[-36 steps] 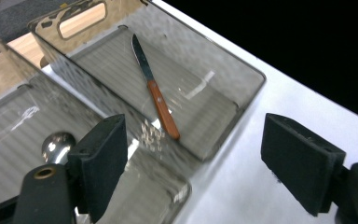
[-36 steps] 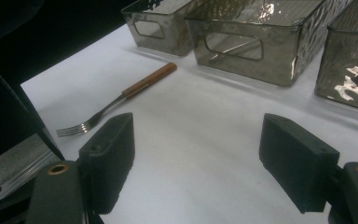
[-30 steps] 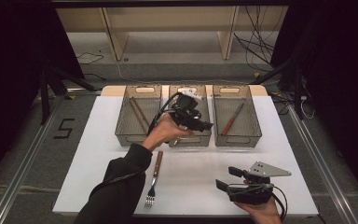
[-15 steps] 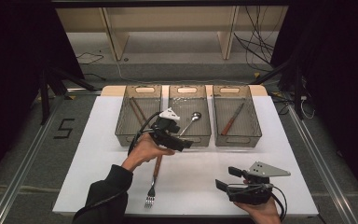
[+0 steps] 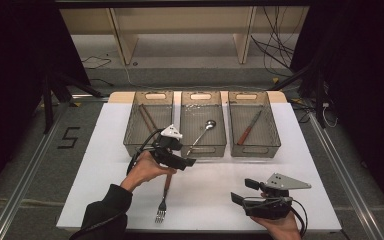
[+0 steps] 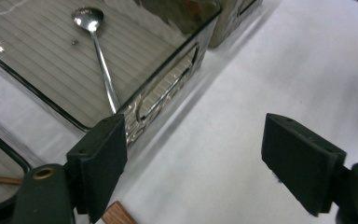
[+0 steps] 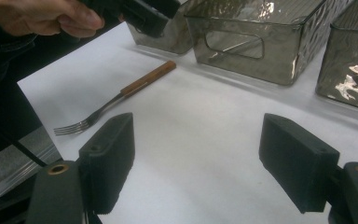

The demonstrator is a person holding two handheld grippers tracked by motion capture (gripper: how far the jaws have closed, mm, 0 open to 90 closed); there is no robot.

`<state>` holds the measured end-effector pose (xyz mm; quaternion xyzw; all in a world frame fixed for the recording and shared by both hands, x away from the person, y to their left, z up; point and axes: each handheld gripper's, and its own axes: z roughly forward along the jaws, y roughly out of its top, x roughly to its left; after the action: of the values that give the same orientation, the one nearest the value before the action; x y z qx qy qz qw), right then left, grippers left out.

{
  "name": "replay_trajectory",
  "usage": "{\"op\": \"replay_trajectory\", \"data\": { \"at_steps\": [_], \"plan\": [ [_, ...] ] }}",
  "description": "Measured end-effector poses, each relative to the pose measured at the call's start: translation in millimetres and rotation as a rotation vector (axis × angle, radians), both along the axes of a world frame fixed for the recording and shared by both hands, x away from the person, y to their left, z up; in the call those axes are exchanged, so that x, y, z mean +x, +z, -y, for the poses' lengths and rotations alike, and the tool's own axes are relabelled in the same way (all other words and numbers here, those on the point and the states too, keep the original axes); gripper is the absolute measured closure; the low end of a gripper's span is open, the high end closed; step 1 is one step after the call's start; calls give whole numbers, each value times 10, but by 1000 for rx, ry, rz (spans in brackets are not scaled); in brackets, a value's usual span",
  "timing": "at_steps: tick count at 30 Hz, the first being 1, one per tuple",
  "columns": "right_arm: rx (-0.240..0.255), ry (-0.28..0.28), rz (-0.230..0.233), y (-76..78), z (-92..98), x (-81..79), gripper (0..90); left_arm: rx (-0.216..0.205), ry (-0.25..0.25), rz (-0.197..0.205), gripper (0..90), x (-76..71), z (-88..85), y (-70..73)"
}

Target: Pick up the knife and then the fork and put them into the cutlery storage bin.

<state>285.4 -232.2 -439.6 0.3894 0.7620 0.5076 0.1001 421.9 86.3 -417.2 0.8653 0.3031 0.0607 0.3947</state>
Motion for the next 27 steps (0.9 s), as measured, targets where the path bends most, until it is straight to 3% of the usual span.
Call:
{"op": "replay_trajectory", "data": {
  "at_steps": [5,17,22,27],
  "plan": [
    [0,0,-3,-4,-4,-1,275,21,-22,-5,341,-40,23,-64],
    [-3,1,-3,-6,-7,-1,275,124,-29,-19,748,-97,-35,-263],
    [-5,3,-2,-6,-9,-2,275,180,-45,-31,848,-90,-59,-347],
    [-5,3,0,-6,-10,-1,275,193,-43,-51,889,-83,-63,-425]
  ]
}}
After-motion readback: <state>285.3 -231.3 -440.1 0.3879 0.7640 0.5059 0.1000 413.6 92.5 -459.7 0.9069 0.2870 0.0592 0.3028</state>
